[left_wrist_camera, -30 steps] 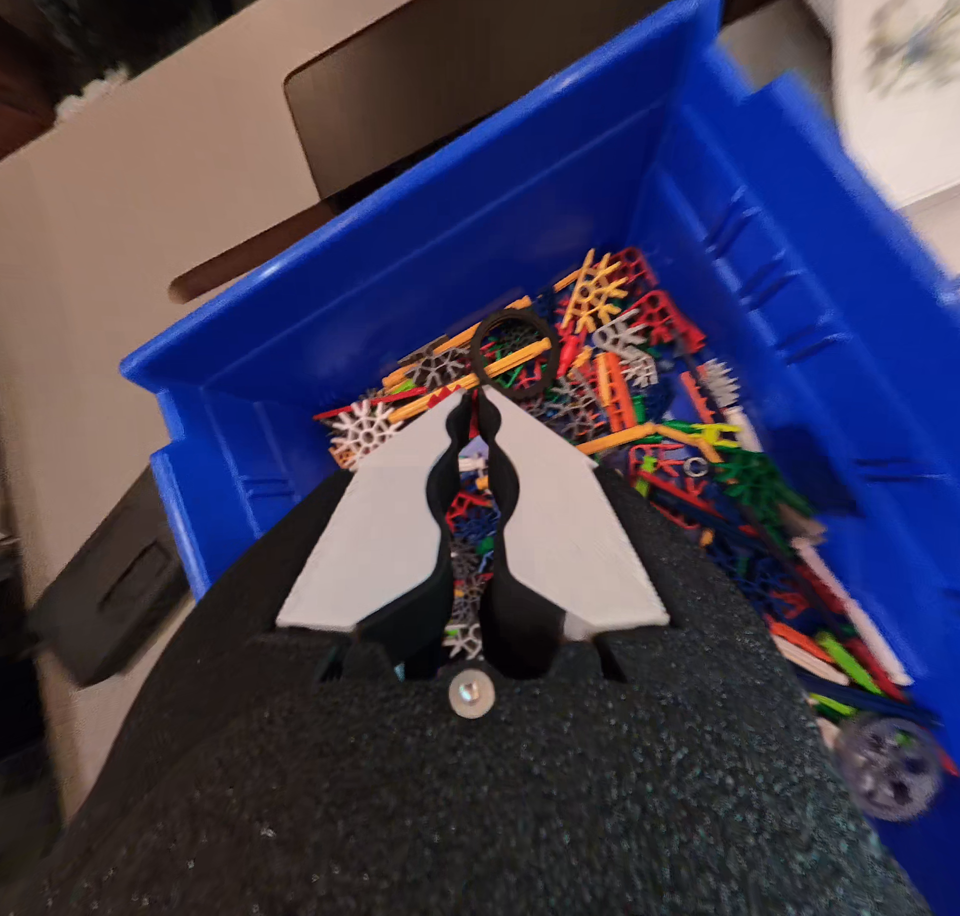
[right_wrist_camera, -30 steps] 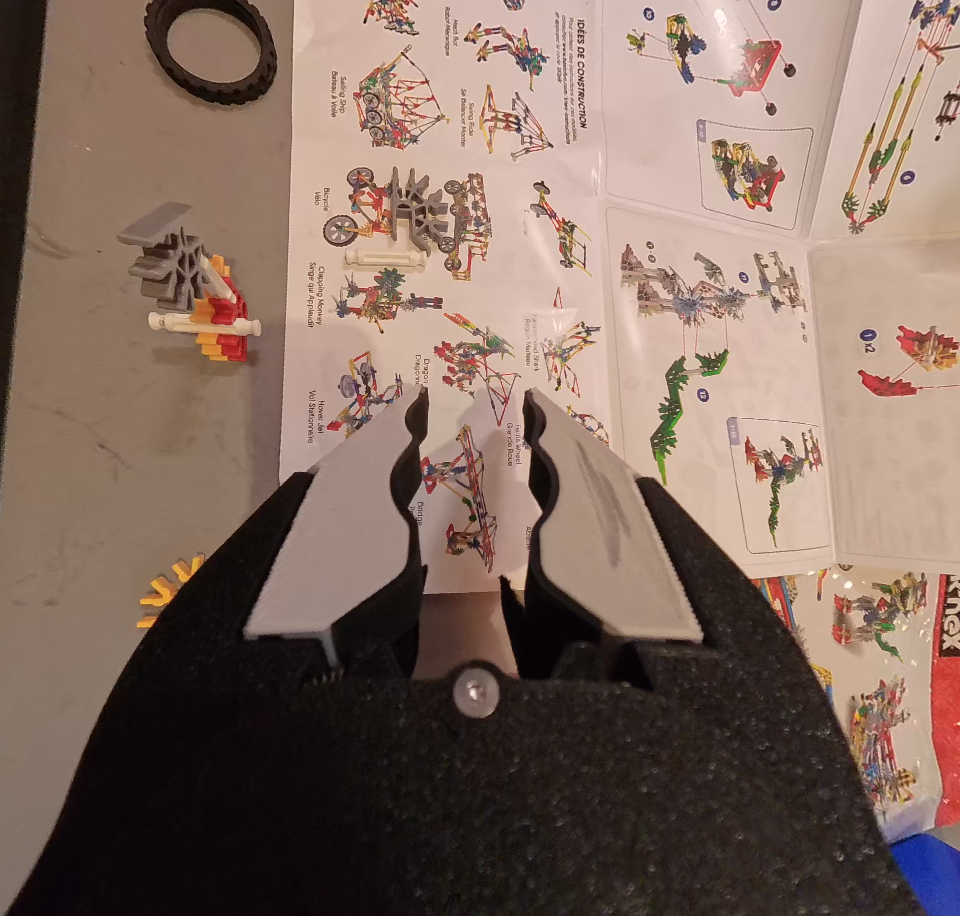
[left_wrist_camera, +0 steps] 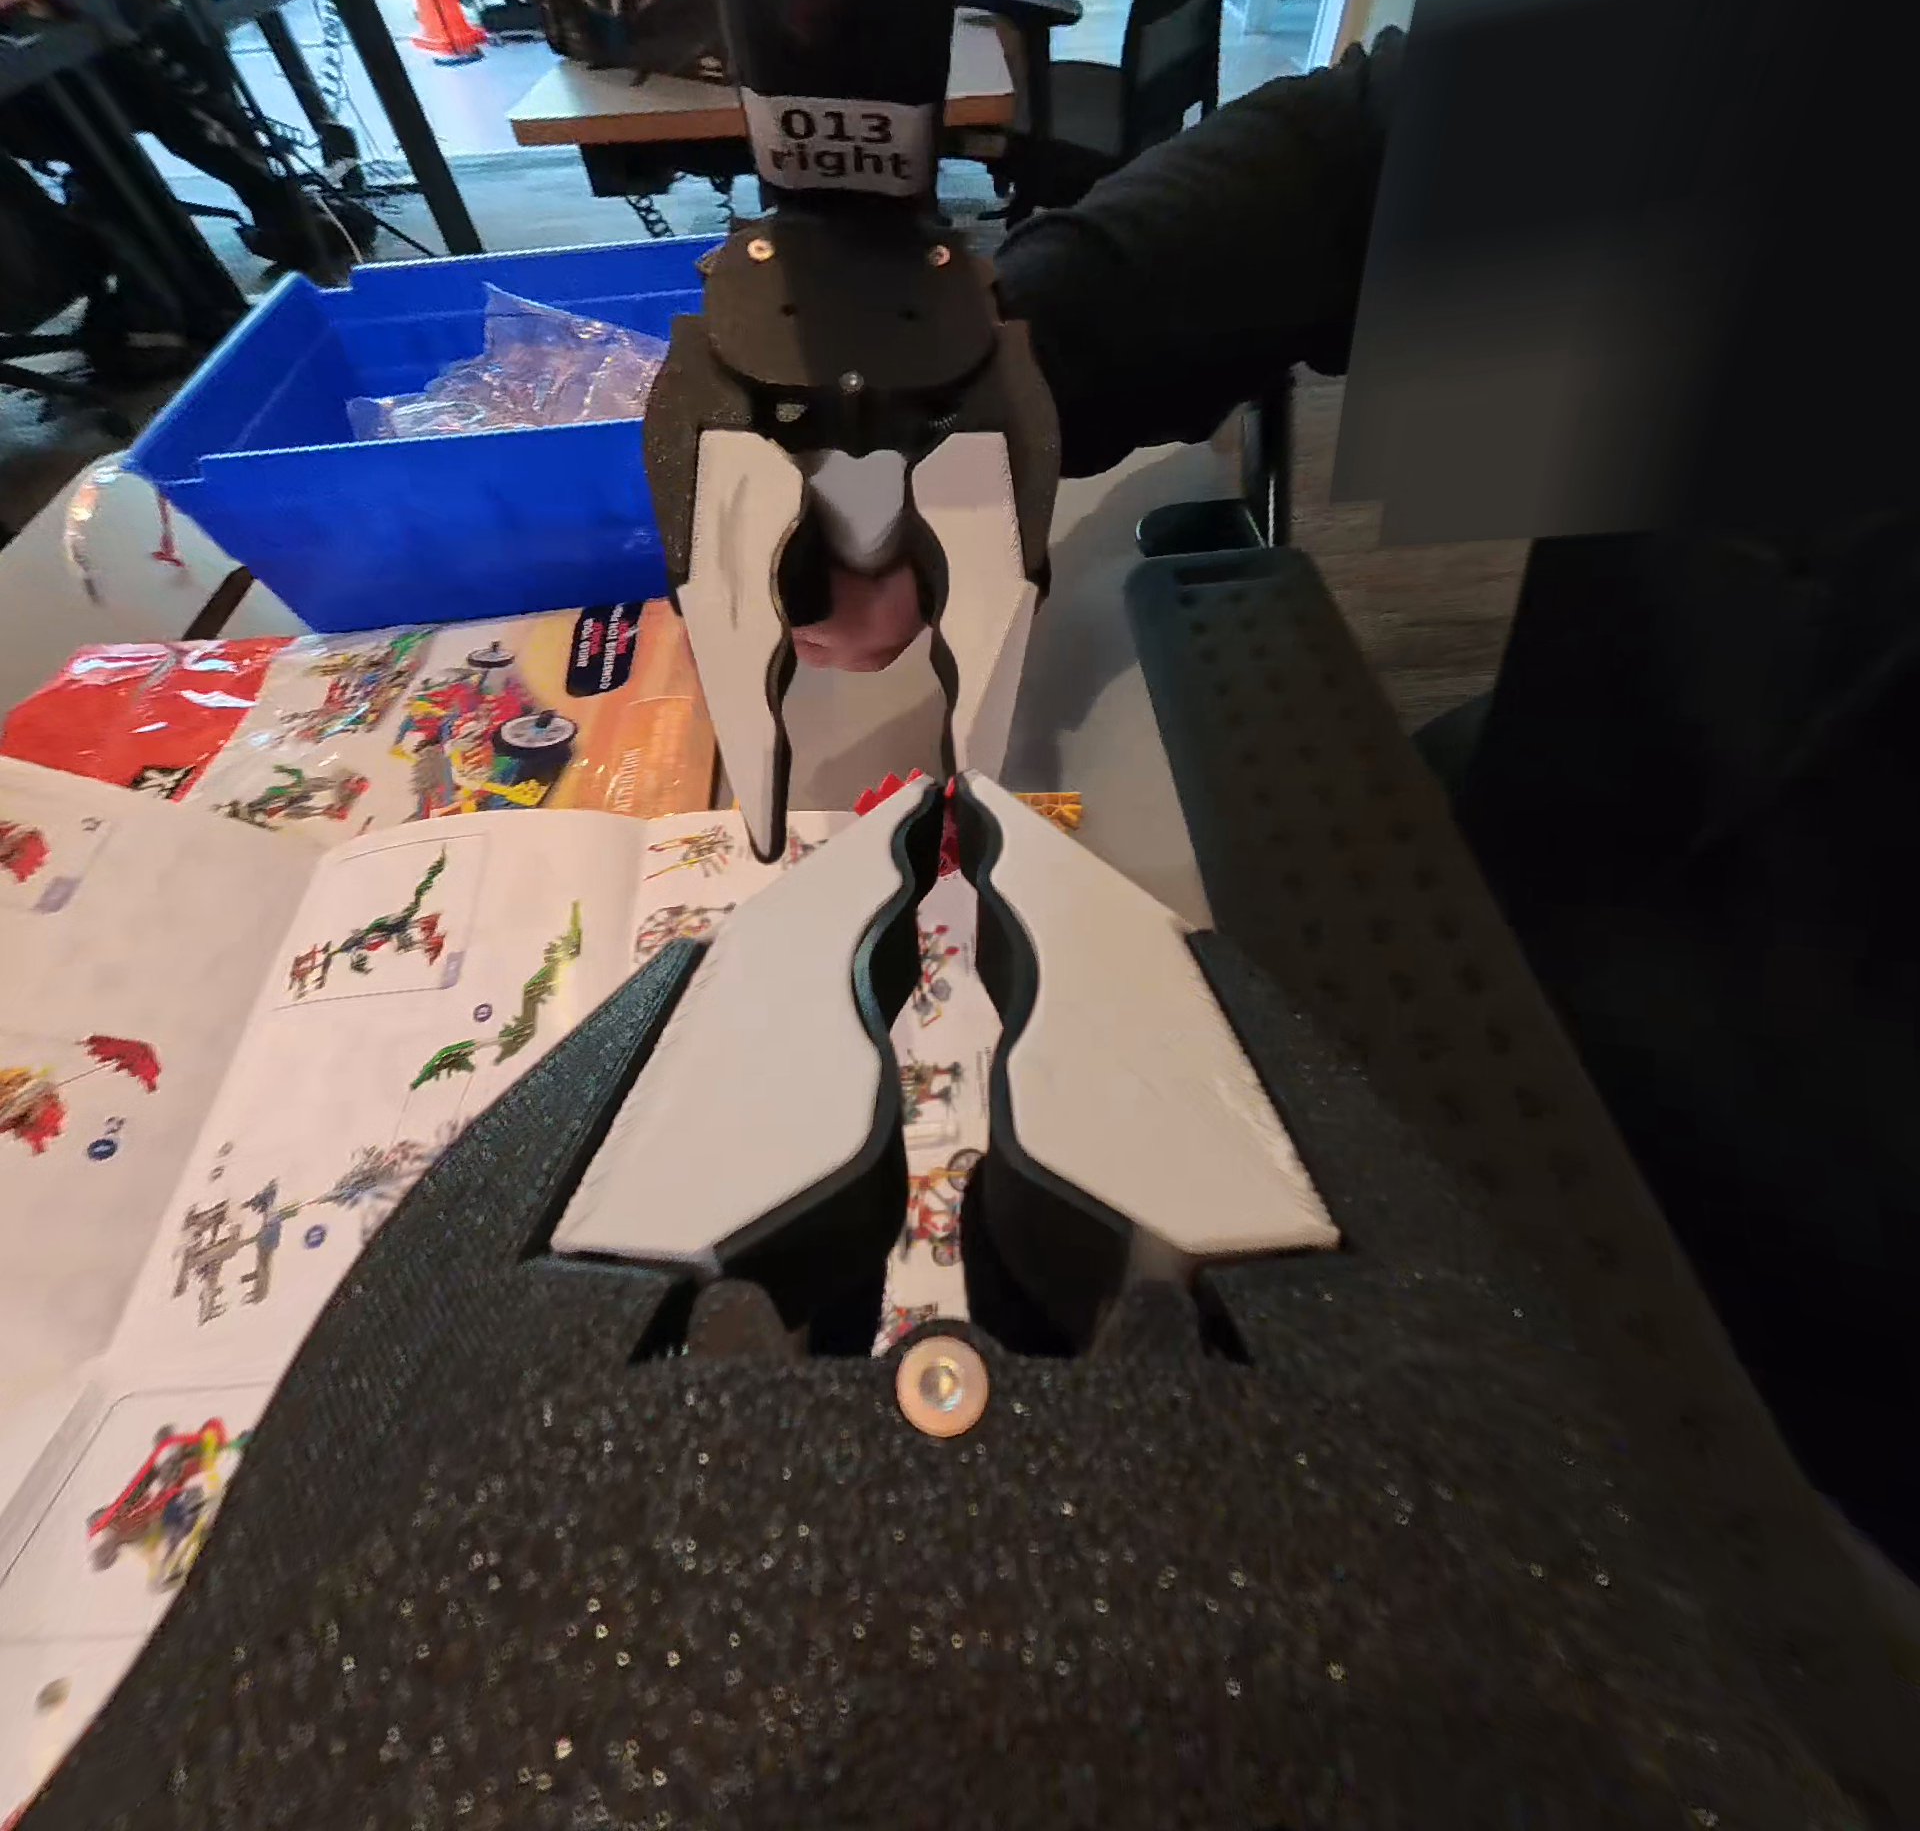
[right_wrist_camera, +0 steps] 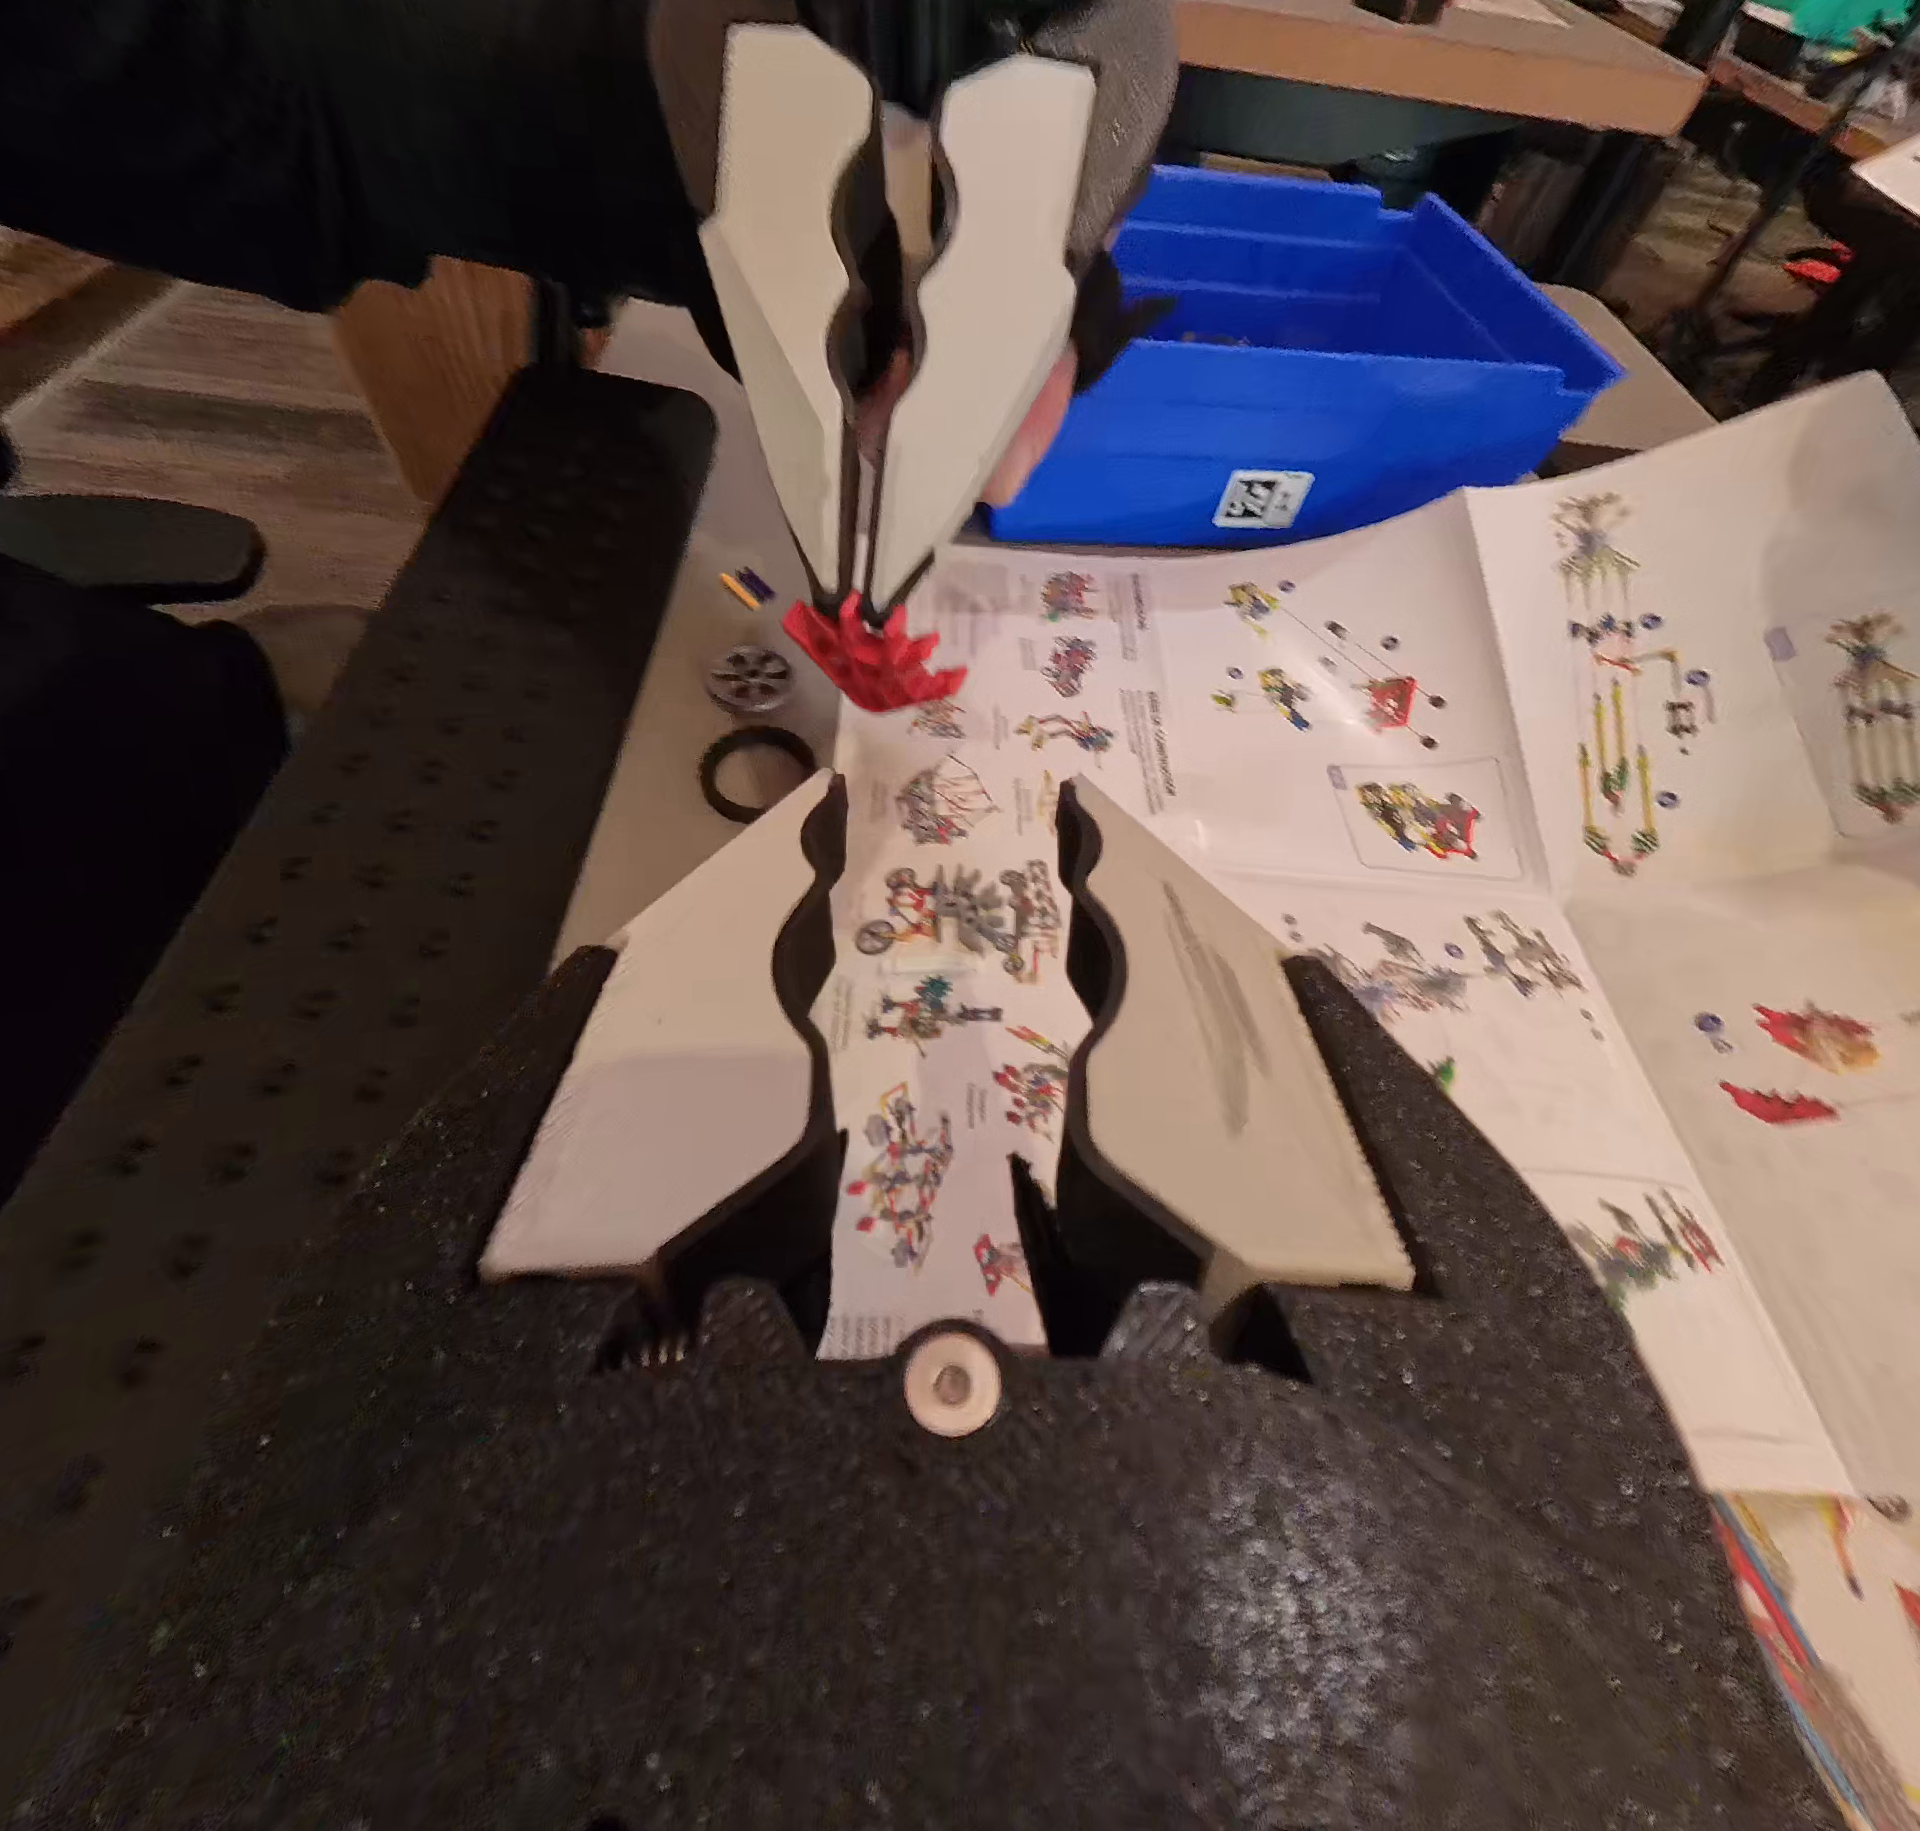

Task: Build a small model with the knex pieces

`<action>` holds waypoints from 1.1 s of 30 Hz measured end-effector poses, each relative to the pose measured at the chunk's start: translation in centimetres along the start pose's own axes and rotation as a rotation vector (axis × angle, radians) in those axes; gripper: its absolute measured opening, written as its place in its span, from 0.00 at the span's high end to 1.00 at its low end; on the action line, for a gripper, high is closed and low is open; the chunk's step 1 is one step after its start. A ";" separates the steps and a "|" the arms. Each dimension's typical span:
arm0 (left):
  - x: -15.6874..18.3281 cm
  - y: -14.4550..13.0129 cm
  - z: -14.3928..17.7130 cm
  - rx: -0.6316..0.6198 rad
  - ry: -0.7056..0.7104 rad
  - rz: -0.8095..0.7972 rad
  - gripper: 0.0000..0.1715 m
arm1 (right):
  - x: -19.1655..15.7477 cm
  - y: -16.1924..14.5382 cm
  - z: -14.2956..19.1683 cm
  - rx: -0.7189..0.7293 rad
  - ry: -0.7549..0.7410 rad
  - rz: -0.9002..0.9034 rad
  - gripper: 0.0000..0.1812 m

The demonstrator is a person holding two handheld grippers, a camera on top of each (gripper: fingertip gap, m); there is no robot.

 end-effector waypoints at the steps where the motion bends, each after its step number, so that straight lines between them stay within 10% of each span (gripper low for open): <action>1: 0.2 -0.1 -0.2 0.002 -0.014 -0.002 0.99 | -0.3 0.1 -0.1 0.012 0.022 -0.001 0.78; 33: 0.0 -2.4 -0.7 -0.037 -0.064 0.016 0.91 | -0.5 -0.3 0.2 -0.042 0.109 -0.012 0.97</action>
Point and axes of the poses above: each gripper's, where its closed fingertips meet, z back along the fingers, y out of its top, x = y × z across the jaws, the point moved 9 cm from there along z, back along the fingers, and after that the axes turned 4 degrees about x, right-handed, at the moved point
